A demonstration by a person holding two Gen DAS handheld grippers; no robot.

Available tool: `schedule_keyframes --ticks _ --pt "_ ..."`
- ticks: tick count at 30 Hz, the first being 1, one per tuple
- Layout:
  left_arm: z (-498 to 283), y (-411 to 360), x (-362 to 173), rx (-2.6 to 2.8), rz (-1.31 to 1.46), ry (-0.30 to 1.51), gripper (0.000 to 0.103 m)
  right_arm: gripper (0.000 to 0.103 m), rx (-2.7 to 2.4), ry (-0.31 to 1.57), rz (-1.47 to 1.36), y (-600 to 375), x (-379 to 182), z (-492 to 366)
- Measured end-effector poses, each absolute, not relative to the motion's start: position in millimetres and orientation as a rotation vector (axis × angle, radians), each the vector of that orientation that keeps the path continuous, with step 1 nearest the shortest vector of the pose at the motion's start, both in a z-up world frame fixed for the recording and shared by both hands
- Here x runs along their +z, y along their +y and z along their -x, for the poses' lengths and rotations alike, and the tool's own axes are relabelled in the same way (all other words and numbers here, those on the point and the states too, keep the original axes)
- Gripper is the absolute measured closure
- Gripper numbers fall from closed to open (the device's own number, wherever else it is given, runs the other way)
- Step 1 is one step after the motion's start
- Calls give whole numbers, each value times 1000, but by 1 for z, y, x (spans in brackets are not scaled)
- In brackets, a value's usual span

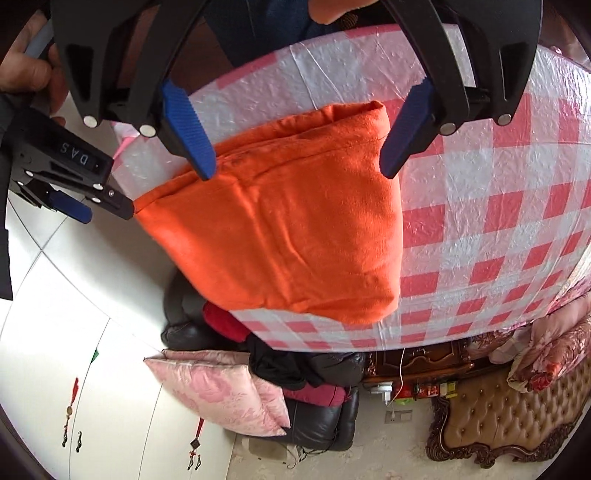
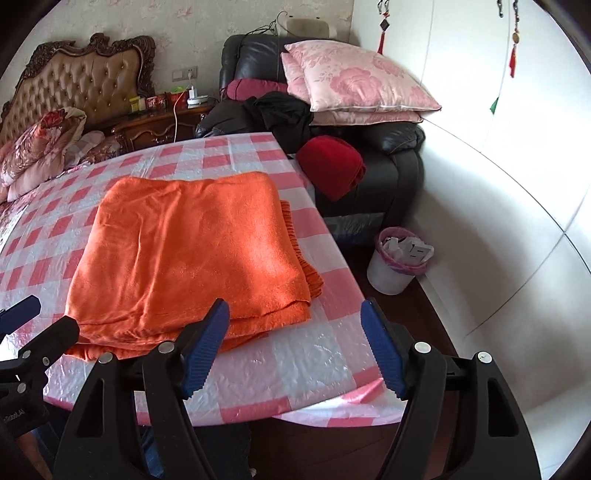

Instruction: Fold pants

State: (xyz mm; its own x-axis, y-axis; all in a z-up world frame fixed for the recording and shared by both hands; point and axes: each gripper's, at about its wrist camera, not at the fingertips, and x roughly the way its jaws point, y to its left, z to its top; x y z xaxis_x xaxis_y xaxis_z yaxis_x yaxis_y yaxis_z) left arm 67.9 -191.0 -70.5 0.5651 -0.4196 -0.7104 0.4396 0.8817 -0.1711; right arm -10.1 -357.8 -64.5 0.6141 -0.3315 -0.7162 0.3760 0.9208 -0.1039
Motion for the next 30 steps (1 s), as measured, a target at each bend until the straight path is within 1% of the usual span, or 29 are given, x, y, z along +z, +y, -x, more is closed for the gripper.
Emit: schedule_keyframes --ticks 6,11,14,22,30 --pt "-49 -190 -50 -526 -22 811 12 32 -406 795 -57 -348 -48 28" --pt "-39 -186 -40 -495 -5 836 11 30 -403 789 -74 -343 -38 43" --pt "-33 -184 -36 -481 -6 834 8 30 -409 786 -84 -344 -34 50" --pt "-19 -185 -30 -496 -20 832 8 30 -417 781 -79 -344 -29 58" --pt "-24 -183 -33 -512 10 853 8 30 -410 785 -77 -341 -29 58"
